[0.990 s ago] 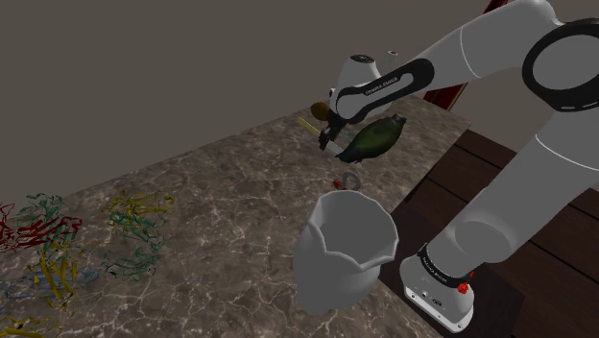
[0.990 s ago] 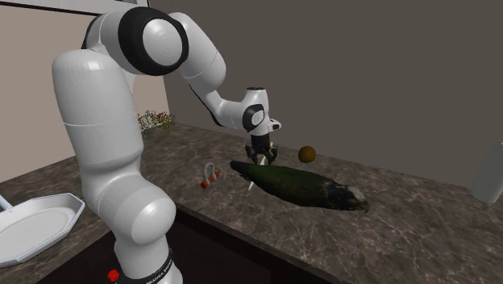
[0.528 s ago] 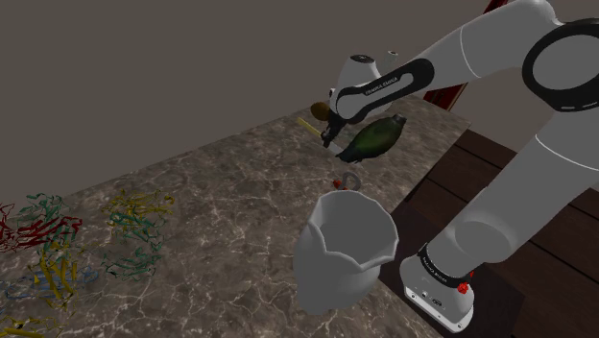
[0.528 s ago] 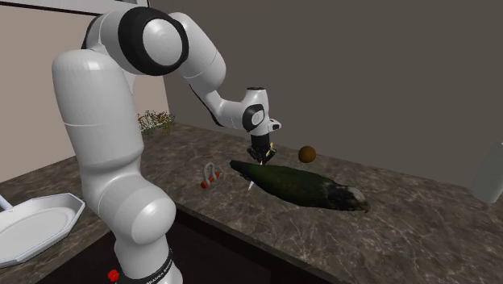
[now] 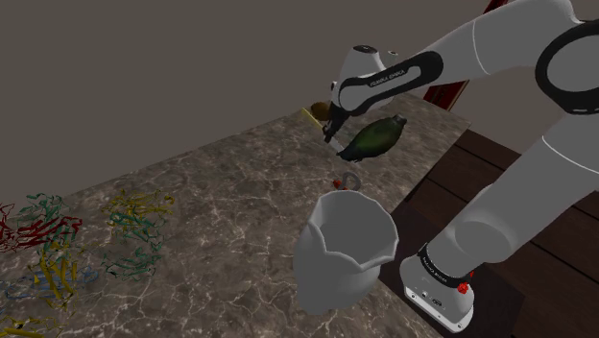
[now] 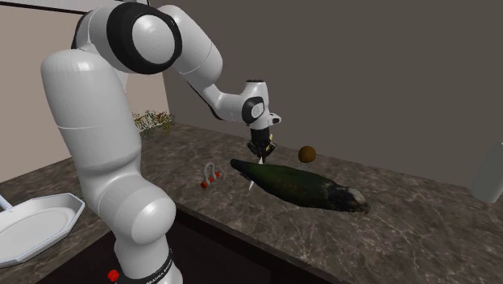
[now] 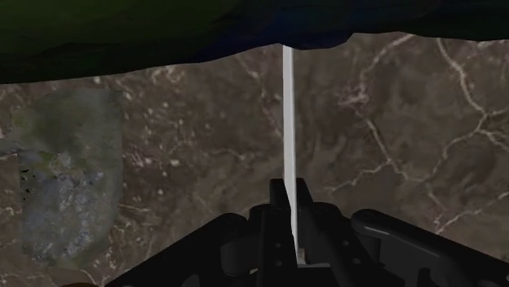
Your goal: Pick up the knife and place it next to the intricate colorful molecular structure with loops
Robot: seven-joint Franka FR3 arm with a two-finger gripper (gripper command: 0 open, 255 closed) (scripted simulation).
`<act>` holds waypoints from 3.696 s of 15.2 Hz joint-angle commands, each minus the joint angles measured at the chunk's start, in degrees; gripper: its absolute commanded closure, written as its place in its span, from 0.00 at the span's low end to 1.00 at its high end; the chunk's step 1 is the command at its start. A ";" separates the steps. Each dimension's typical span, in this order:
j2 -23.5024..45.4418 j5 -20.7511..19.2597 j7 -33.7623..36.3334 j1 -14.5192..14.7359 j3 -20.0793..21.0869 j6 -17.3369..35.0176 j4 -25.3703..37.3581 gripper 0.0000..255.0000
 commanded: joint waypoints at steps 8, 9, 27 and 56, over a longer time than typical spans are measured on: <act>-3.96 0.09 -0.37 -0.01 0.01 -7.13 3.18 1.00; -4.35 0.10 -0.39 0.00 0.02 -7.91 3.58 1.00; -9.11 0.30 -0.85 0.11 0.20 -21.90 12.81 1.00; -21.48 1.98 13.80 5.98 10.41 -35.90 13.76 1.00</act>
